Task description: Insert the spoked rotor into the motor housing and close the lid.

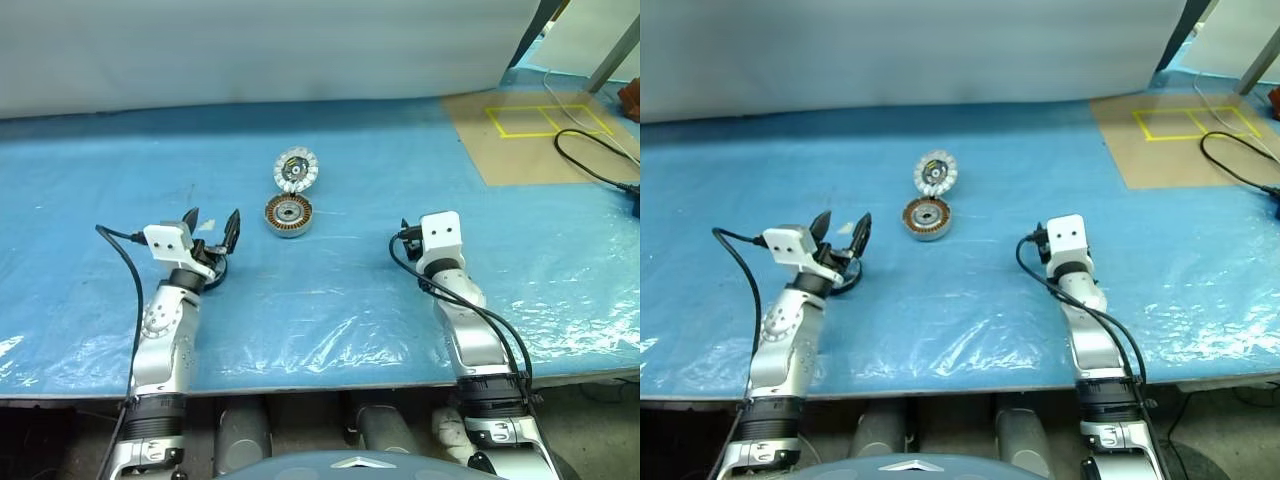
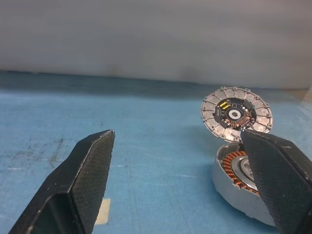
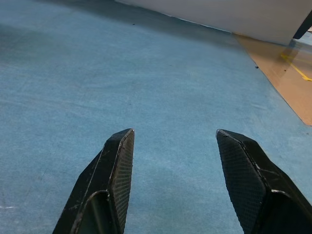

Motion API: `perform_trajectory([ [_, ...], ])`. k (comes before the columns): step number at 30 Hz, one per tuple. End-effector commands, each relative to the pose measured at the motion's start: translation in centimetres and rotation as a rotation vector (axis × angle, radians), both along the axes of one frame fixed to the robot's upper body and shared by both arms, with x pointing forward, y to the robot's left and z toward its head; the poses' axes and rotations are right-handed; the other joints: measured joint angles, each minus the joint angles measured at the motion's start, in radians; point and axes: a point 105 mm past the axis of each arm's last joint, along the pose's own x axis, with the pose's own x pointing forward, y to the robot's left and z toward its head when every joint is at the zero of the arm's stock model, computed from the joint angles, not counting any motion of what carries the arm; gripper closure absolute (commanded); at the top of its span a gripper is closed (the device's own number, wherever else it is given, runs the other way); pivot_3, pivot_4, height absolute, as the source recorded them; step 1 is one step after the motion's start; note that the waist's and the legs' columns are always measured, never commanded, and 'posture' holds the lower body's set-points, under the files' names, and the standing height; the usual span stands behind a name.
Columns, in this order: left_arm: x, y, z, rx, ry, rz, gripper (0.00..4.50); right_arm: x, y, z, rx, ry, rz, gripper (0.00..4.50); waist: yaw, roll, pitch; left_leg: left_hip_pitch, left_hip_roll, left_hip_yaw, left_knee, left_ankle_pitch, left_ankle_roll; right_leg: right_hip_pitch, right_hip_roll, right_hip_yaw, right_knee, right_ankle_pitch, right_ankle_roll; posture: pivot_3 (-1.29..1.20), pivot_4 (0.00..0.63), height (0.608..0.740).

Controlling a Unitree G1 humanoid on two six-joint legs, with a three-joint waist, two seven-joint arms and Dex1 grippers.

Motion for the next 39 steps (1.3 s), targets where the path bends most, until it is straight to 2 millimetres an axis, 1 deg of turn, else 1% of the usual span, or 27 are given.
perform_trajectory([
  [1, -0.2, 0.4, 1.9, 0.004, -0.044, -0.014, 0.09, 0.0, 0.3, 2.4, 0.008, -0.083, 0.012, 1.69, 0.0, 0.0, 0.0, 0.0, 0.0, 0.0, 0.0, 0.0, 0.0, 0.0, 0.0, 0.0, 0.0, 0.001, -0.001, 0.0, 0.15, 0.74],
  [2, -0.3, 0.3, 1.9, 0.011, -0.039, -0.024, 0.09, 0.0, 0.3, 2.5, 0.007, -0.084, 0.015, 1.69, 0.0, 0.0, 0.0, 0.0, 0.0, 0.0, 0.0, 0.0, 0.0, 0.0, 0.0, 0.0, 0.0, 0.002, -0.004, 0.0, 0.15, 0.74],
  [4, -0.5, -0.2, 1.9, 0.02, -0.024, -0.079, 0.09, 0.2, 0.6, 2.9, 0.003, -0.089, 0.05, 1.69, 0.0, 0.0, 0.0, 0.0, 0.0, 0.0, 0.0, 0.0, 0.0, 0.0, 0.0, 0.0, 0.0, 0.003, -0.003, 0.0, 0.15, 0.74],
  [7, -0.5, -0.9, 2.7, 0.037, -0.012, -0.198, 0.09, 1.0, 1.2, 4.4, -0.007, -0.112, 0.134, 1.69, -0.001, 0.0, 0.0, 0.0, 0.0, 0.0, 0.0, 0.0, 0.0, 0.0, 0.0, -0.001, 0.0, 0.003, -0.004, 0.0, 0.15, 0.74],
  [12, 0.4, -1.4, 5.7, 0.126, -0.029, -0.433, 0.09, 2.9, 2.3, 7.3, -0.034, -0.121, 0.339, 1.69, 0.001, 0.0, 0.0, 0.001, 0.0, 0.0, 0.0, 0.003, 0.0, 0.0, 0.0, -0.001, 0.003, 0.002, -0.005, 0.0, 0.15, 0.74],
  [14, 0.6, -1.5, 6.2, 0.165, -0.016, -0.52, 0.09, 3.3, 3.2, 7.6, -0.039, -0.091, 0.448, 1.69, 0.002, 0.0, 0.0, 0.002, 0.0, 0.0, 0.0, 0.004, 0.0, 0.001, 0.0, -0.001, 0.005, 0.003, -0.006, 0.0, 0.15, 0.74],
  [16, 0.8, -1.9, 6.4, 0.215, 0.003, -0.607, 0.09, 3.2, 4.4, 7.1, -0.065, -0.03, 0.582, 1.69, 0.002, 0.0, 0.0, 0.003, 0.0, 0.0, 0.0, 0.004, 0.0, 0.001, 0.0, -0.001, 0.005, 0.003, -0.007, 0.0, 0.15, 0.74],
  [19, 0.3, -2.8, 6.1, 0.254, 0.035, -0.736, 0.09, 2.6, 5.8, 6.6, -0.084, 0.024, 0.729, 1.69, 0.004, 0.0, 0.0, 0.002, 0.0, 0.0, -0.001, 0.004, 0.0, 0.001, 0.0, -0.001, 0.004, 0.003, -0.008, 0.0, 0.15, 0.74],
  [23, -1.1, -4.0, 4.7, 0.282, 0.093, -0.876, 0.09, 0.7, 8.4, 6.2, -0.099, 0.071, 0.93, 1.69, 0.002, 0.0, 0.0, 0.001, 0.001, 0.0, -0.002, 0.004, 0.0, 0.001, 0.0, -0.004, 0.004, 0.003, -0.009, 0.0, 0.15, 0.74],
  [25, -2.0, -4.5, 3.9, 0.302, 0.118, -0.932, 0.09, -0.1, 9.2, 6.3, -0.104, 0.088, 0.994, 1.69, 0.003, 0.0, 0.0, 0.001, 0.003, 0.0, -0.002, 0.004, 0.0, 0.001, 0.0, -0.005, 0.004, 0.001, -0.012, 0.0, 0.15, 0.74],
  [29, -2.8, -4.9, 3.3, 0.306, 0.142, -0.971, 0.09, -0.9, 9.9, 6.4, -0.134, 0.114, 1.079, 1.69, 0.007, 0.0, 0.0, 0.001, 0.005, 0.0, -0.001, 0.004, 0.001, 0.002, 0.0, -0.008, 0.005, 0.001, -0.013, 0.0, 0.15, 0.74],
  [32, -2.6, -4.6, 3.3, 0.3, 0.142, -0.947, 0.09, -0.6, 10.5, 7.0, -0.191, 0.112, 1.122, 1.69, 0.007, 0.0, 0.0, 0.001, 0.006, 0.0, -0.001, 0.005, 0.001, 0.002, 0.0, -0.009, 0.005, 0.001, -0.014, 0.0, 0.15, 0.74],
  [37, -2.5, -4.5, 3.4, 0.297, 0.137, -0.931, 0.09, 1.7, 12.2, 9.5, -0.271, 0.089, 1.154, 1.69, 0.001, 0.0, 0.0, 0.002, 0.007, 0.0, 0.0, 0.007, -0.001, 0.002, 0.0, -0.01, 0.007, 0.002, -0.016, 0.0, 0.15, 0.74],
  [39, -2.7, -4.5, 3.2, 0.296, 0.137, -0.93, 0.09, 2.2, 13.3, 10.6, -0.306, 0.11, 1.211, 1.69, -0.002, 0.0, 0.0, 0.002, 0.007, 0.0, -0.001, 0.007, -0.001, 0.002, 0.001, -0.01, 0.008, 0.001, -0.017, 0.0, 0.15, 0.74],
])
